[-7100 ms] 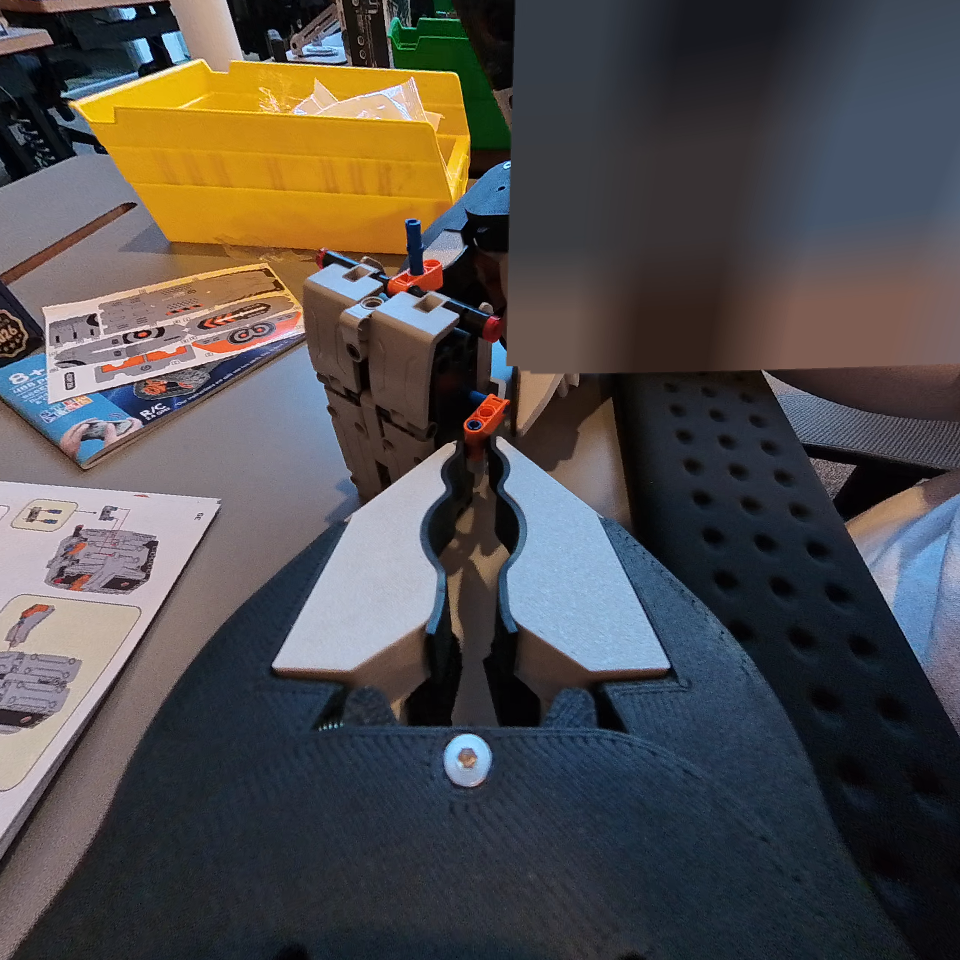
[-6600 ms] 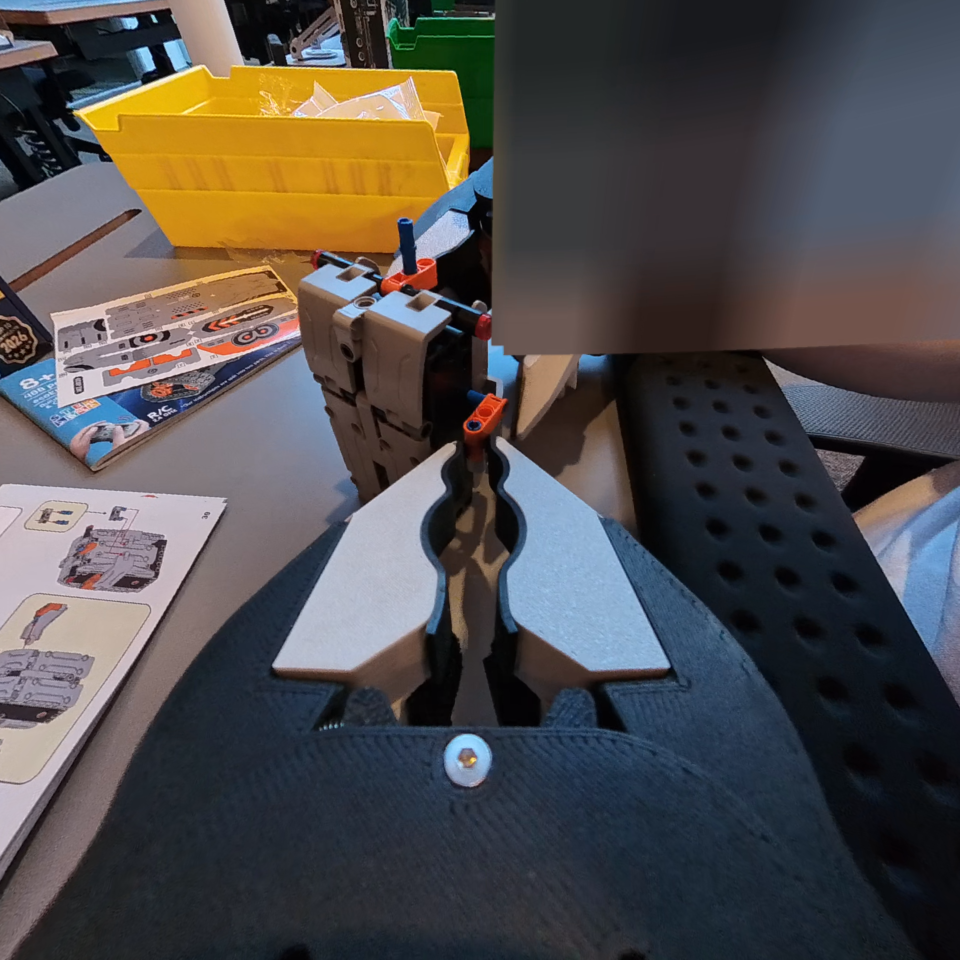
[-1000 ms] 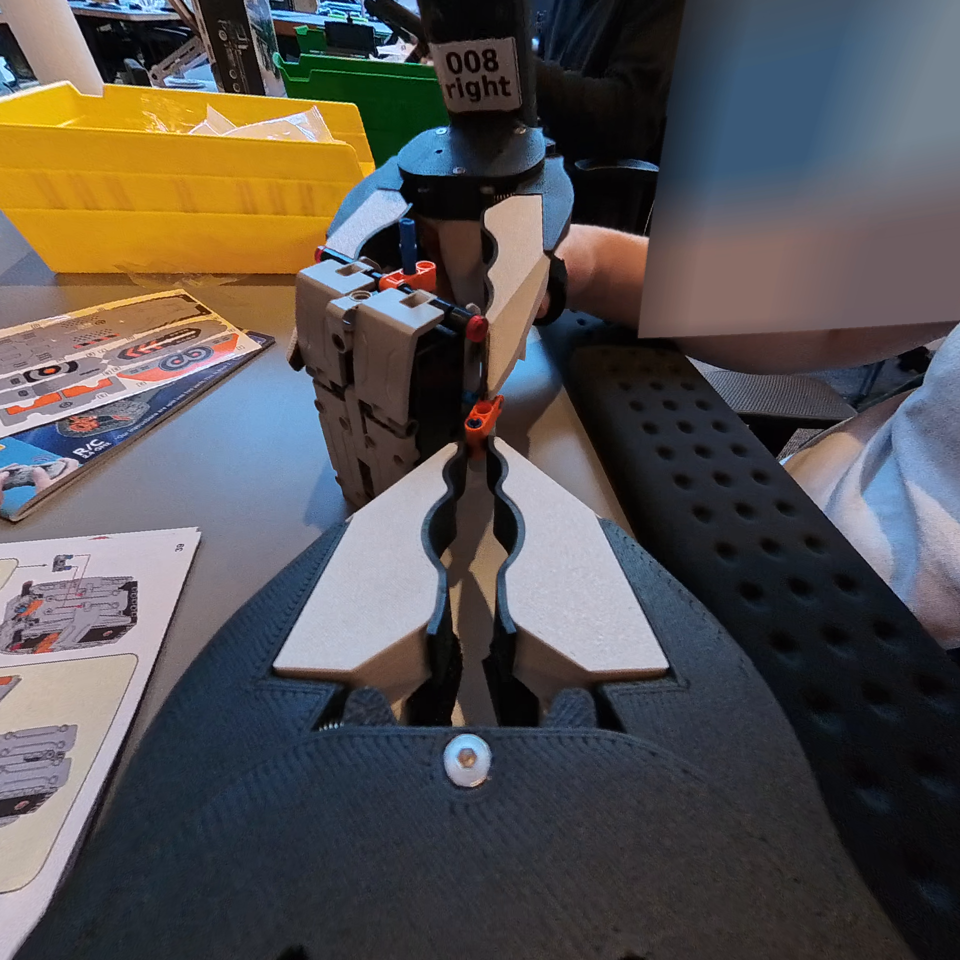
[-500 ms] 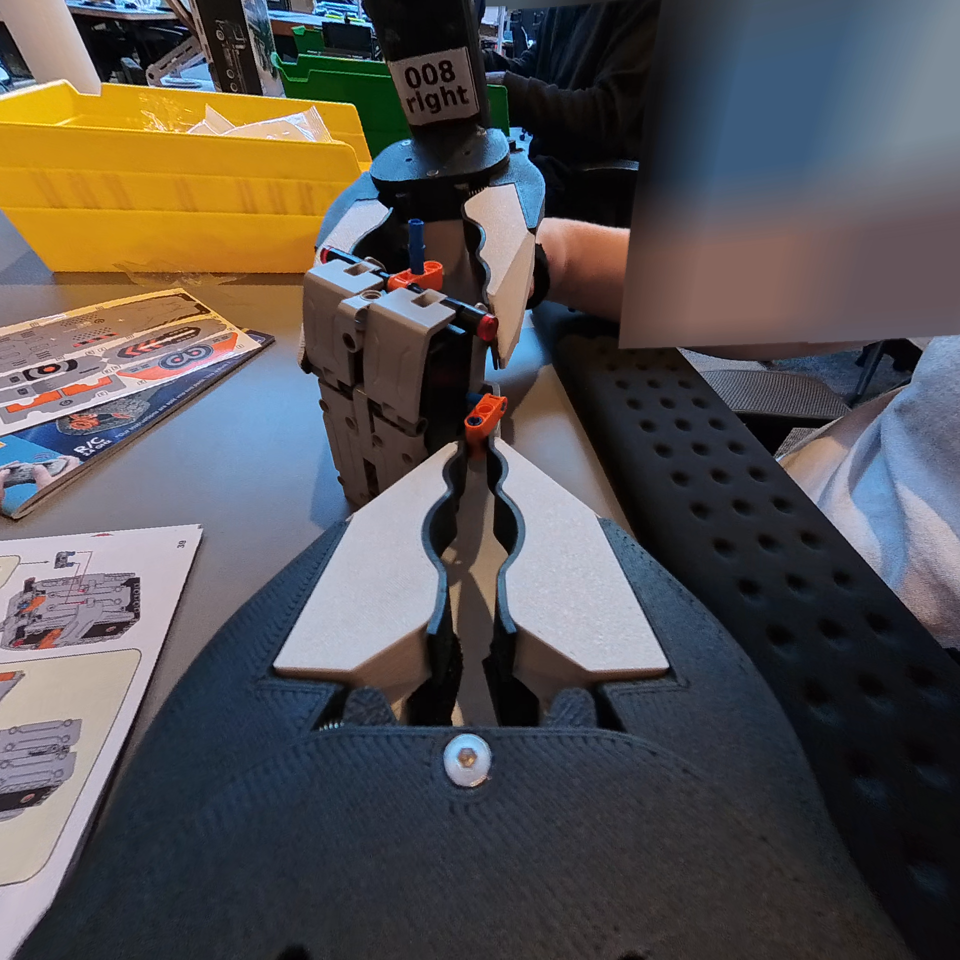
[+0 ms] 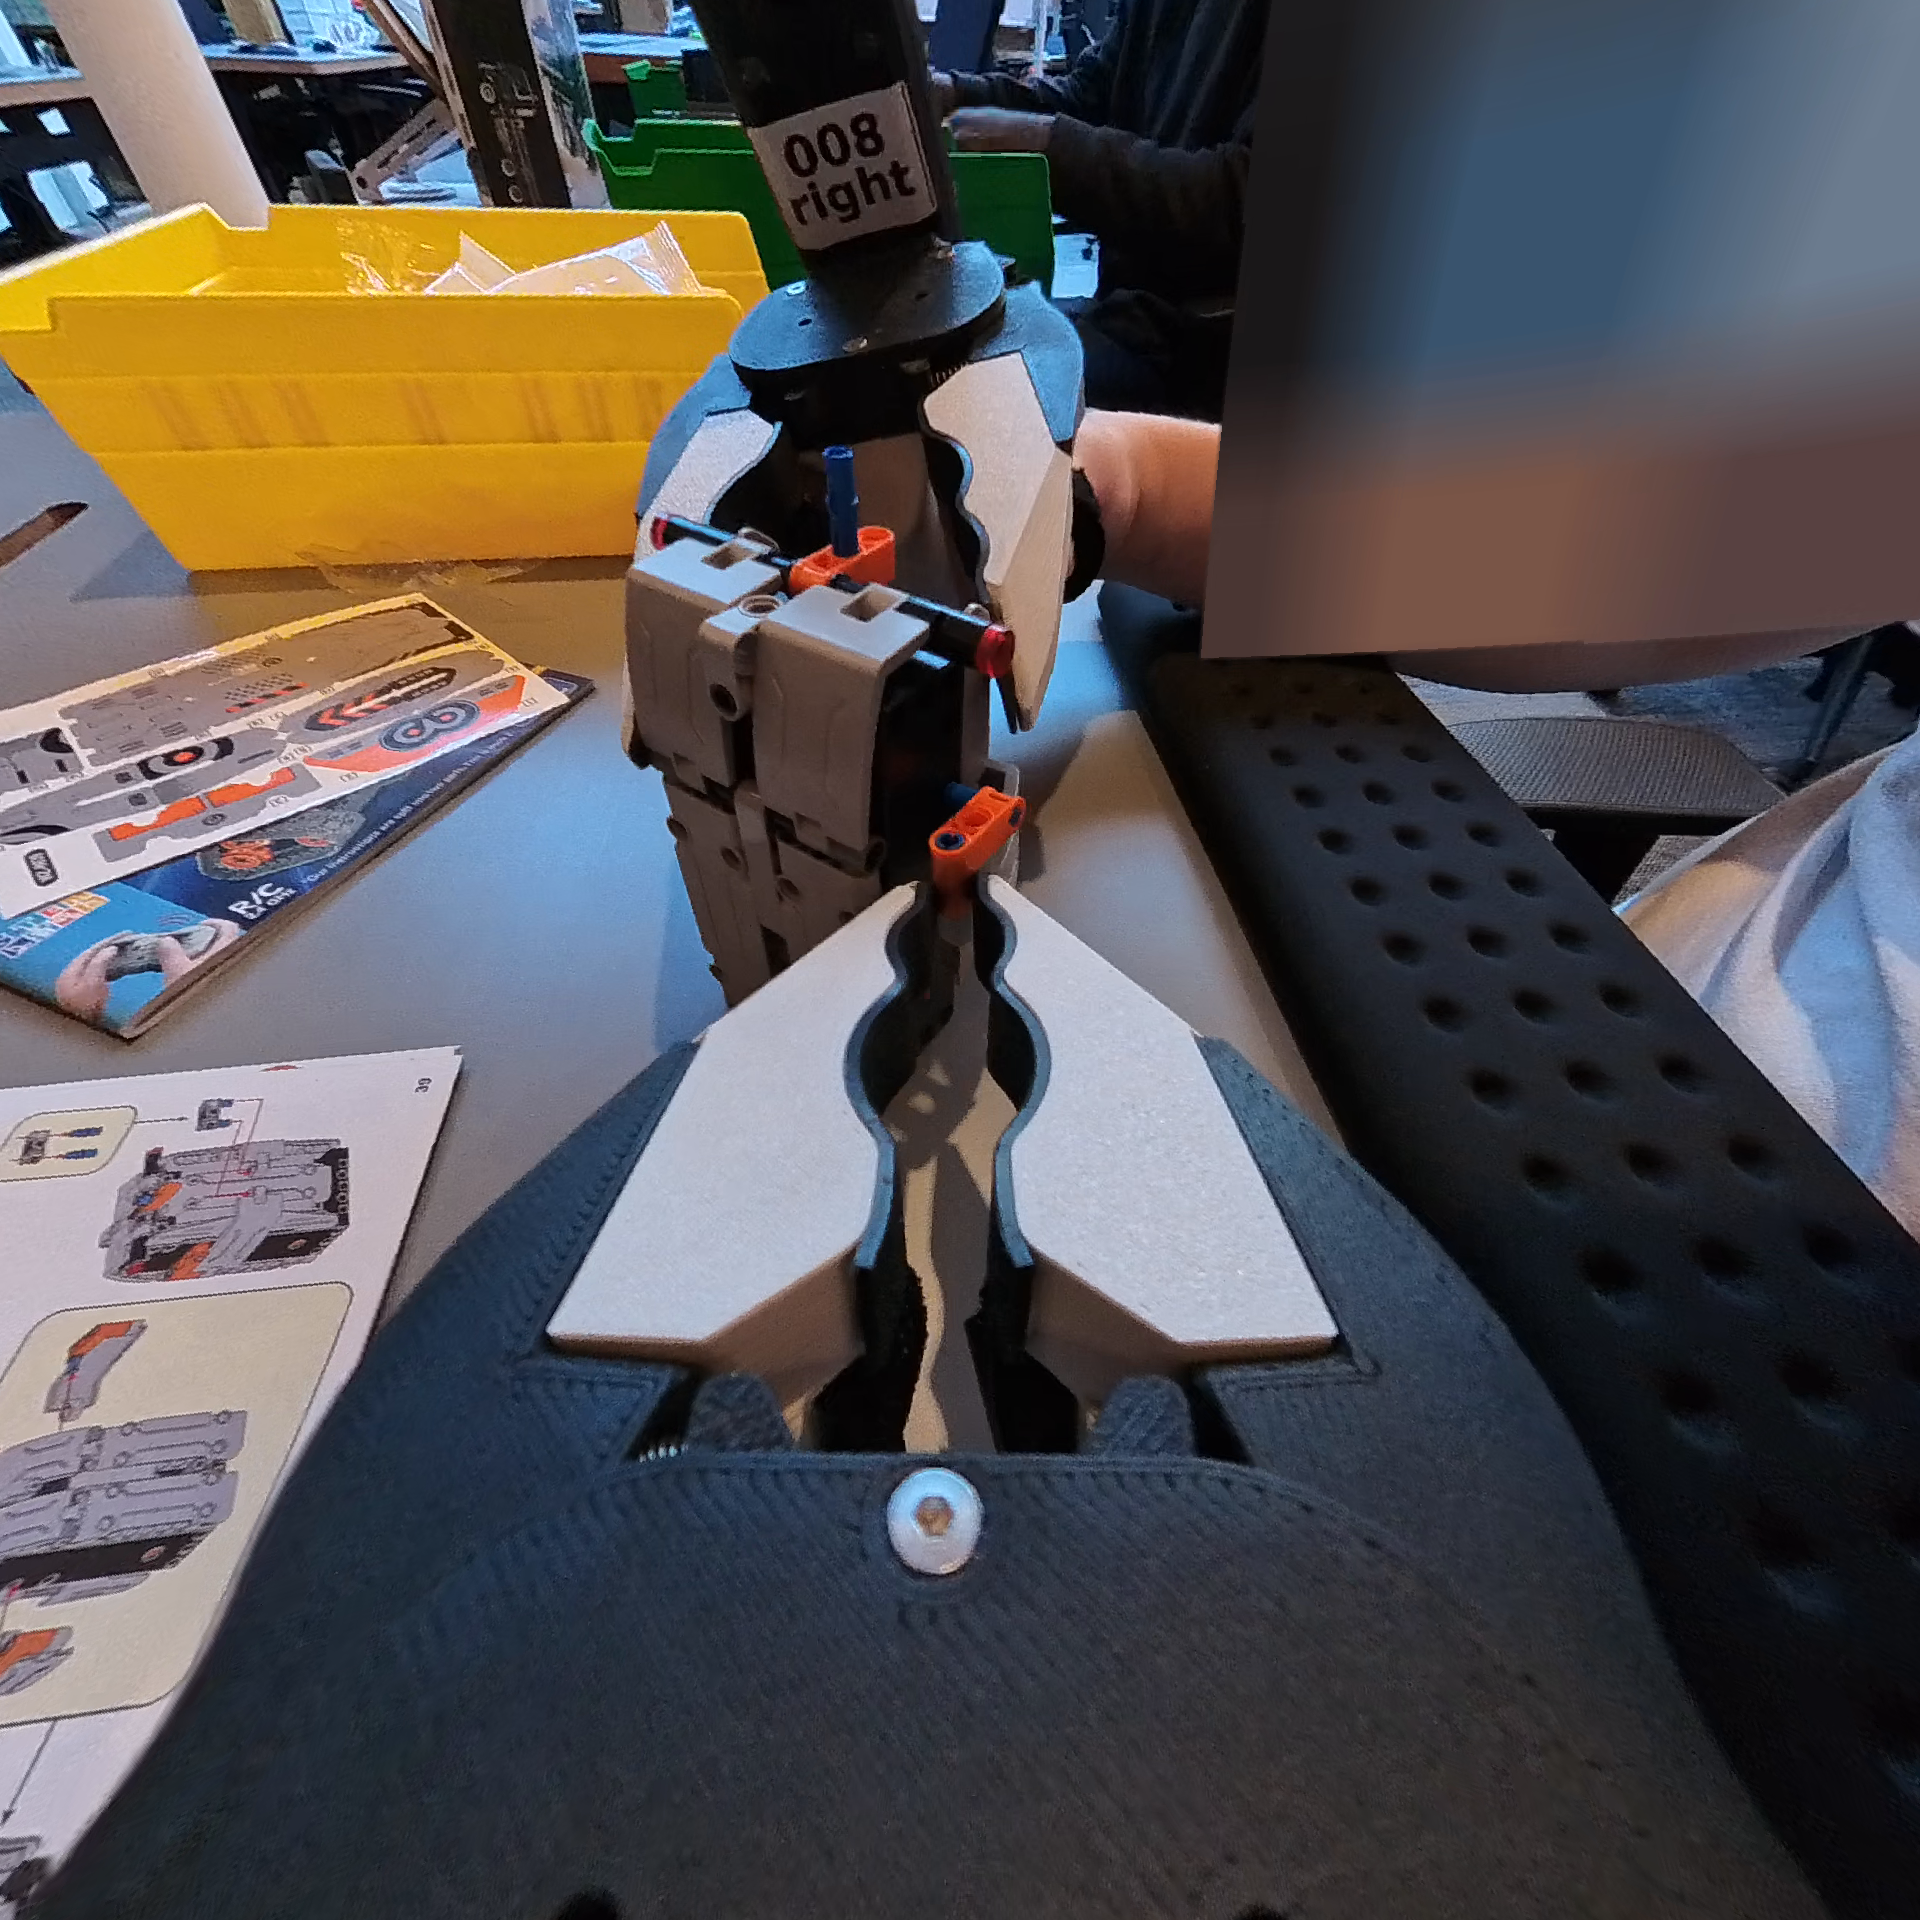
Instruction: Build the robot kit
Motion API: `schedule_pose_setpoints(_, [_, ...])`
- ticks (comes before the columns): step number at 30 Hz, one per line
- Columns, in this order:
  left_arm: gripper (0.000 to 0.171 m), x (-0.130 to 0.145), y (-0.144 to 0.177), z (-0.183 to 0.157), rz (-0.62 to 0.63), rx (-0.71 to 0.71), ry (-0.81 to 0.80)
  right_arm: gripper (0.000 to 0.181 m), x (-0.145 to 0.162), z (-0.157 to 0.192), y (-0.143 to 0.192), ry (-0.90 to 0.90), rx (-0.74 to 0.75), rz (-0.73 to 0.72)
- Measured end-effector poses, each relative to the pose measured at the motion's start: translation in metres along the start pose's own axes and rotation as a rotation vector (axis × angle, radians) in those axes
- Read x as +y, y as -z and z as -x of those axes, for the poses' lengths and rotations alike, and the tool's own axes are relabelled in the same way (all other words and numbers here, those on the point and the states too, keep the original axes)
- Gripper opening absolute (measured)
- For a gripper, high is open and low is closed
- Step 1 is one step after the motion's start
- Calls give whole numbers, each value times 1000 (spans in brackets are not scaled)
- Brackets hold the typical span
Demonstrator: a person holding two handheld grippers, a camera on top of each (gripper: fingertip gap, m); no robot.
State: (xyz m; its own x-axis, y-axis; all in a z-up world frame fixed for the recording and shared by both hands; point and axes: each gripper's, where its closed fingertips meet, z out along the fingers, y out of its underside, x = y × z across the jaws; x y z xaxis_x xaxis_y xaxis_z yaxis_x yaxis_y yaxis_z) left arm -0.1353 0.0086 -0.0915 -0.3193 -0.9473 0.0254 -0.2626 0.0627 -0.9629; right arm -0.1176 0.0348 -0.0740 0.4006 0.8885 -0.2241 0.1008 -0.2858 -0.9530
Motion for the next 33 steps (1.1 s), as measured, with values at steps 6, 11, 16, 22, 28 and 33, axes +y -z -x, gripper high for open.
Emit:
schedule_pose_setpoints(6, [5, 0, -1, 2, -3, -19, 10, 74, 0, -1, 1, -14, 25, -29])
schedule_pose_setpoints(11, [5, -1, -5, 1, -2, -33, 1, 84, 1, 3, -4, 13, 63, -15])
schedule_pose_setpoints(16, [5, -2, -8, 1, -5, -40, 7, 92, 6, 4, -9, 78, 134, 42])
schedule_pose_setpoints(22, [5, -2, -8, 5, -5, -76, 10, 90, 15, -7, -10, 108, 280, 88])
schedule_pose_setpoints(28, [5, -3, -8, 7, -5, -107, 4, 83, 15, -12, -6, 80, 361, 80])
schedule_pose_setpoints(33, [4, -3, -8, 8, -4, -124, 3, 83, 16, -13, -6, 79, 372, 89])
